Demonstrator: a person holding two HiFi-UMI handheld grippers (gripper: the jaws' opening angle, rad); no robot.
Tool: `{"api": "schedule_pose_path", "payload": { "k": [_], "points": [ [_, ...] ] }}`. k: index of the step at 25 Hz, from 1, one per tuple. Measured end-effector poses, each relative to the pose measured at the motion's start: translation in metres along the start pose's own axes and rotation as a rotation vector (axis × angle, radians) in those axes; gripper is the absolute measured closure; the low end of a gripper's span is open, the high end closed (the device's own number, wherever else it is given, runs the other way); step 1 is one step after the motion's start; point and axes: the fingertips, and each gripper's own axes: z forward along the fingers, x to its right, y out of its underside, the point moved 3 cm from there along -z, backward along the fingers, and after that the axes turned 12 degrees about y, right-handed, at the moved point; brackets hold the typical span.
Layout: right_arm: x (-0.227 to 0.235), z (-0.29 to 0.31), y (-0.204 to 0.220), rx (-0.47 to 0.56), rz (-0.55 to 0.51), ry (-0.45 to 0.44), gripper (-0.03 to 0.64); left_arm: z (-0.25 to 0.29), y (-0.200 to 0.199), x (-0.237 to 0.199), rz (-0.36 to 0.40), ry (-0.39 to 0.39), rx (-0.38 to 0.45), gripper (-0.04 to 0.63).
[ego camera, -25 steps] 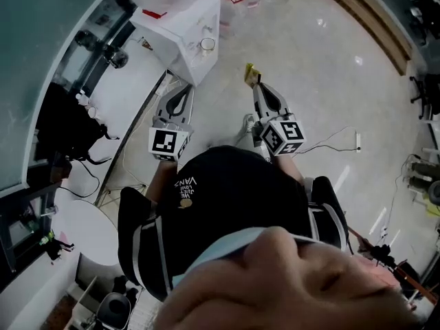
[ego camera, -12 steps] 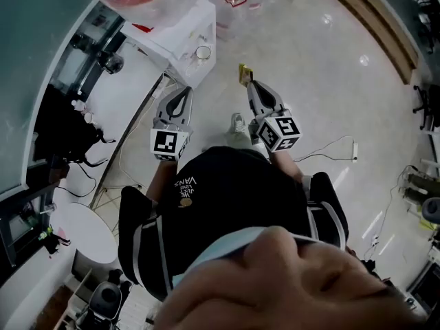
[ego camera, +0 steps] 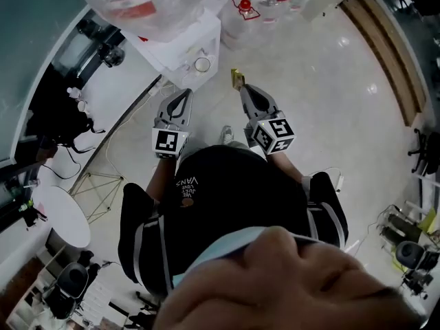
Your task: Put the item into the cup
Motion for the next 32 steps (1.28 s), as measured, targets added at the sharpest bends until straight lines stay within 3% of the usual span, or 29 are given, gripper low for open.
{"api": "schedule_pose_path", "payload": {
  "k": [8,15,20,32],
  "points": [
    [-0.001,0.057,-0.001,-0.052,-0.025,-0.044,0.575,0.03,0.038,-0.031,-0.011,0.009,-0.082,0.575],
    [-0.01,0.104,0.016,-0.076,0.012,0.011,0.575,0.054,0.081,-0.061,-0.019,0.102,-0.169,0.575],
    [0.003,0.133,0.041,-0.095,0.021,0.052,0.575,0.078,0.132,-0.071,-0.021,0.166,-0.238,0.575],
    [0.047,0.185,0.121,-0.158,0.023,0.101,0.574,0.116,0.241,-0.095,-0.061,0.165,-0.317,0.575]
  ]
}}
